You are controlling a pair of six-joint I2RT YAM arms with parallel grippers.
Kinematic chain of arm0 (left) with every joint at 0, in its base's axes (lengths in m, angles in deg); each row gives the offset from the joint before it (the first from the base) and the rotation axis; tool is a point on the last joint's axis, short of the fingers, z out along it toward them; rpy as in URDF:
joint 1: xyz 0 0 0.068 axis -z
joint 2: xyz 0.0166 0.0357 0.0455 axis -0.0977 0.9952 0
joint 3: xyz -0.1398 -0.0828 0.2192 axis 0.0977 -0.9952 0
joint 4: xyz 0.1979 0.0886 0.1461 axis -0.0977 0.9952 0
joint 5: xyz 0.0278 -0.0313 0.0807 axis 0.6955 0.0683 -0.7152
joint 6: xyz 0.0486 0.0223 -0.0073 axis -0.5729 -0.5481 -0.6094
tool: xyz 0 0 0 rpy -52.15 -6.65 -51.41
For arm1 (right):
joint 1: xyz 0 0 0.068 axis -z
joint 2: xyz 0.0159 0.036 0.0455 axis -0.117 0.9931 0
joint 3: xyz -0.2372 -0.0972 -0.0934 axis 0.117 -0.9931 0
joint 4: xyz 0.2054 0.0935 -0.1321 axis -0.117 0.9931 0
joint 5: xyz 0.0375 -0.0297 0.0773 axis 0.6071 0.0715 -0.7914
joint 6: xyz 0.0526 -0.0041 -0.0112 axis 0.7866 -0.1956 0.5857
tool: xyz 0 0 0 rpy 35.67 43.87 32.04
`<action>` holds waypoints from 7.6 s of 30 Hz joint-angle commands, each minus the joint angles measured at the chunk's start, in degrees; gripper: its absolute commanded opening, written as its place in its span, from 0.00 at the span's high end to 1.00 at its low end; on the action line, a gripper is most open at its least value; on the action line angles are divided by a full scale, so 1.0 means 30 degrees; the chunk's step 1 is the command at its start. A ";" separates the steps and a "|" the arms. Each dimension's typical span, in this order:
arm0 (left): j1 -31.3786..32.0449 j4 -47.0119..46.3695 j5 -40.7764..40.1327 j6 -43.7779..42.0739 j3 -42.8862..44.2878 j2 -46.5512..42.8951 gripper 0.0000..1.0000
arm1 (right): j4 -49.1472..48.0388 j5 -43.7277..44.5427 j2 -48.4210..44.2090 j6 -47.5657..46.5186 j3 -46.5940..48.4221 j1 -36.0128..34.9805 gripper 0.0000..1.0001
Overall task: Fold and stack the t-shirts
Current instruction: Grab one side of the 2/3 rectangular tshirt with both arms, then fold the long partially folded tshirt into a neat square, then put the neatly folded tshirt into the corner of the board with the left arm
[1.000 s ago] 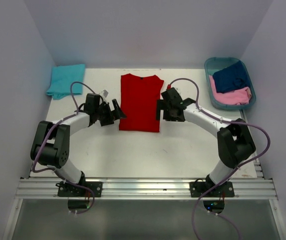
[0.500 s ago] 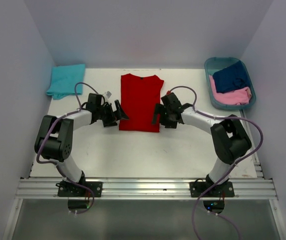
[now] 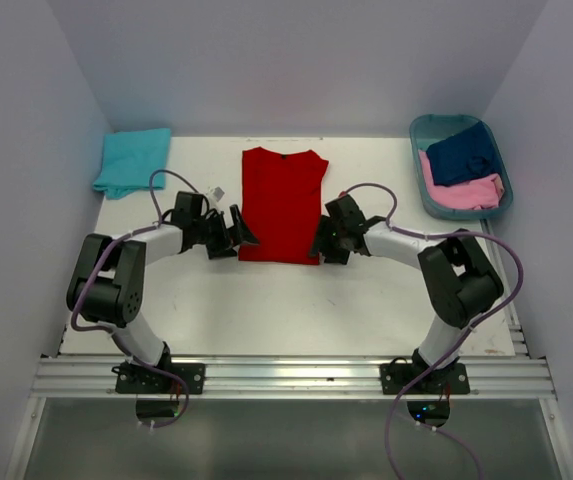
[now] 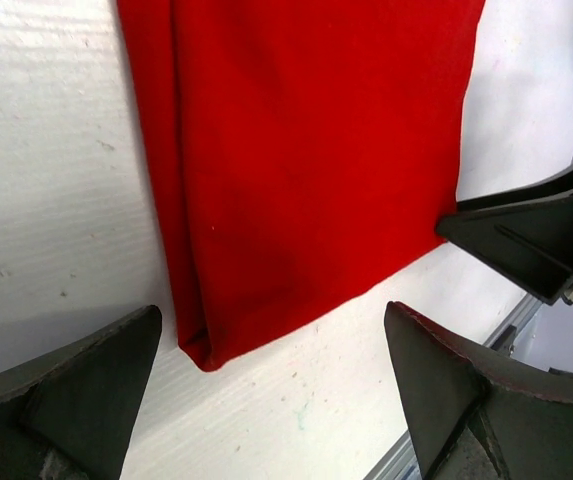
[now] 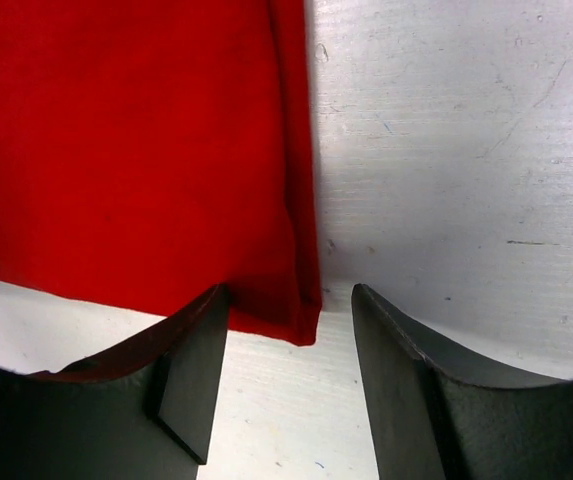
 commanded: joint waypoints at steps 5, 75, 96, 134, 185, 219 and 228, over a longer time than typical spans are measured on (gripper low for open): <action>-0.0022 0.1988 -0.0869 -0.0523 -0.2407 0.0344 0.02 | -0.0395 0.0203 -0.0653 0.0423 -0.1293 0.0066 0.46; 0.4256 1.3244 -0.2069 0.3524 -0.3465 -2.0050 1.00 | 1.0767 0.7400 -1.4428 0.0777 -0.0798 -1.0217 1.00; 0.1416 0.4510 -0.2714 -0.1721 0.3535 -0.5084 1.00 | 0.5554 0.7916 -0.4294 -0.6402 0.5969 -0.2516 1.00; -0.0900 -0.2138 -0.3740 0.1116 0.0377 -0.2440 0.00 | 0.1831 -0.1170 0.4967 -0.7049 1.2212 0.0740 1.00; -0.1541 -0.9235 -0.1073 0.5778 0.2101 -0.1059 1.00 | 0.0512 -0.2433 -0.1703 -0.7898 0.6240 0.0769 0.23; -0.9779 -1.9890 -0.9563 1.4085 1.4087 1.0039 1.00 | 0.5200 -0.1876 -1.0644 -0.6902 -0.0679 0.0681 0.23; -0.8401 -1.8641 -1.5311 1.4097 1.2357 1.1328 1.00 | 0.5903 -0.1847 -1.0849 -0.7048 -0.0620 0.0652 0.23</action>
